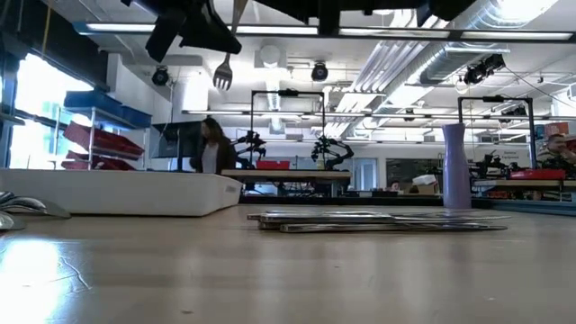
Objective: Sort silverware
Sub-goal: Put the fork in the silverware tray
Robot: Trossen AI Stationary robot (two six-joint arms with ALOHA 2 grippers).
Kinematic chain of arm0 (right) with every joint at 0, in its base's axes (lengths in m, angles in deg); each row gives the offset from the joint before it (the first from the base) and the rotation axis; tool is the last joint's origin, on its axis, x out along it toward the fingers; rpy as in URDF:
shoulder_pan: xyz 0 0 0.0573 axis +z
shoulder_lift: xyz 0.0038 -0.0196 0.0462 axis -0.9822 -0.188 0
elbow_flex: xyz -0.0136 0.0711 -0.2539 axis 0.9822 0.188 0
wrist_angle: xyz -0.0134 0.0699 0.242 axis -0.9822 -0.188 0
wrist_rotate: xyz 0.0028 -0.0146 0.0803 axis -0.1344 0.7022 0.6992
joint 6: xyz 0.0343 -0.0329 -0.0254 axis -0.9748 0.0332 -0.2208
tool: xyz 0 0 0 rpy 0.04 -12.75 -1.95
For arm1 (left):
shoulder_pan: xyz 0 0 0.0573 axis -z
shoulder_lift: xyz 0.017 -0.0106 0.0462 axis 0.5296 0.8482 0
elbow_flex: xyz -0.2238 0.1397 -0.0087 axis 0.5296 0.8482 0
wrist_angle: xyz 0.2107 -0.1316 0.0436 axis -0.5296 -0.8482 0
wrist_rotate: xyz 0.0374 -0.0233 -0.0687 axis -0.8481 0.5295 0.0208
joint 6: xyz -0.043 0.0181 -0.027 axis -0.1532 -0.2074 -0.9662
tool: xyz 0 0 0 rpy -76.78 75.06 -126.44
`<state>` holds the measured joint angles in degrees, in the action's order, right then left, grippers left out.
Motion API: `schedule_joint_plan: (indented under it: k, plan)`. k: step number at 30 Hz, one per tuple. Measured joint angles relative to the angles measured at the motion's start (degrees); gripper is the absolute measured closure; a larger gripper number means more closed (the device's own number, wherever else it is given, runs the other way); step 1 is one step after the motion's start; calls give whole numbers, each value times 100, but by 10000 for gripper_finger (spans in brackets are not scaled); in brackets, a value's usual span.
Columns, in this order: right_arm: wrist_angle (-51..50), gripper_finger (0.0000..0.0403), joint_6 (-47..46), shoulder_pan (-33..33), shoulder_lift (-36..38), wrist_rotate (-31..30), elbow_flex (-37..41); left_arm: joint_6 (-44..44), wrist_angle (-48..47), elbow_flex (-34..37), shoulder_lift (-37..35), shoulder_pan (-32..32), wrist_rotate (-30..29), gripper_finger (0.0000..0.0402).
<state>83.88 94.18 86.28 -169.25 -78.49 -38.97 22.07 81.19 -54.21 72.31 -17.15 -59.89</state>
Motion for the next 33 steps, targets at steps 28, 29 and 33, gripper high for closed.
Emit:
schedule_joint_plan:
  k: [28,29,33]
  plan:
    - [-491,402,-7,-171,-454,-921,-574,-1346,-1706,-4,-9,44,-873,354]
    - [-487,402,-38,-217,-454,-851,-574,-1604,-1889,-4,-9,80,-954,348]
    - [-372,403,-143,-420,-537,-607,-574,-2586,-2768,-4,-9,202,-1227,330]
